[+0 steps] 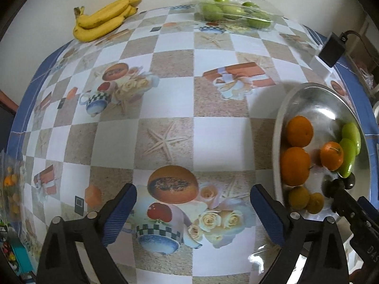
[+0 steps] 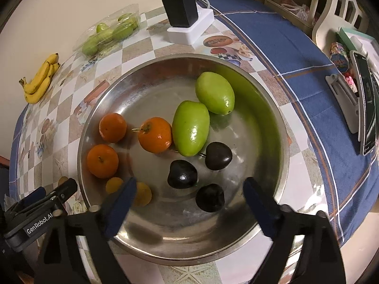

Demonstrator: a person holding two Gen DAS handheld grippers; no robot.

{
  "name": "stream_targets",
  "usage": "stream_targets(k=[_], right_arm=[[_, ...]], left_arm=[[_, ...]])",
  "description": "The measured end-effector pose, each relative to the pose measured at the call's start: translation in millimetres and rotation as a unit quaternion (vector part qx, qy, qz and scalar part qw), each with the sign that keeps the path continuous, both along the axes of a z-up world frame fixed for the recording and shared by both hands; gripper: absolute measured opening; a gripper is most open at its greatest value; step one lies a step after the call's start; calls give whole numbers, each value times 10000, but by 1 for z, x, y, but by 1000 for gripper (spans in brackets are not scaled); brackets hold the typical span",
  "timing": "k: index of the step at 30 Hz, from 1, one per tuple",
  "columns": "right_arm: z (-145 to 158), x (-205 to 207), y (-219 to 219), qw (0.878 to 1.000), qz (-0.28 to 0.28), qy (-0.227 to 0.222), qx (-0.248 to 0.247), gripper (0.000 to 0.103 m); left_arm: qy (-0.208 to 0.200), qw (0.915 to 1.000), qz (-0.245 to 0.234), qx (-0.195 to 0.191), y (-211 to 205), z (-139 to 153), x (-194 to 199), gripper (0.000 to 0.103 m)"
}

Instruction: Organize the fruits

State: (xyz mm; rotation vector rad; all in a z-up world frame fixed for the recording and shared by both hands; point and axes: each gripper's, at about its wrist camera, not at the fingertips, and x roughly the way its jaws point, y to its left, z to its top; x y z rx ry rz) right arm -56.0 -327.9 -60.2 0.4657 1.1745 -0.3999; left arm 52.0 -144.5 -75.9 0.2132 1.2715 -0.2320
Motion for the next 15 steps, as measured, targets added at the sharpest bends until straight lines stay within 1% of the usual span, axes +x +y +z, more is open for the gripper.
stream_targets(k=[2,4,8,12,15], right_arm=[[0,-1,1,10000,24,-10,-33,94],[1,0,1,10000,40,-47,-66,99],[5,2,6,9995,133,-121,-244,99],[10,4,16,9990,251,-210,-313,99],[14,6,24,9988,322,-283,-238,99]], left_arm=[[8,10000,40,-64,5,-1,2,100],[-43,9999,72,-92,9,2,1,100],[-213,9997,68,-79,14,8,-3,100],[-596,9979,68,231,19,18,-9,100],[-815,9956,179,420,26,26,-14,100]])
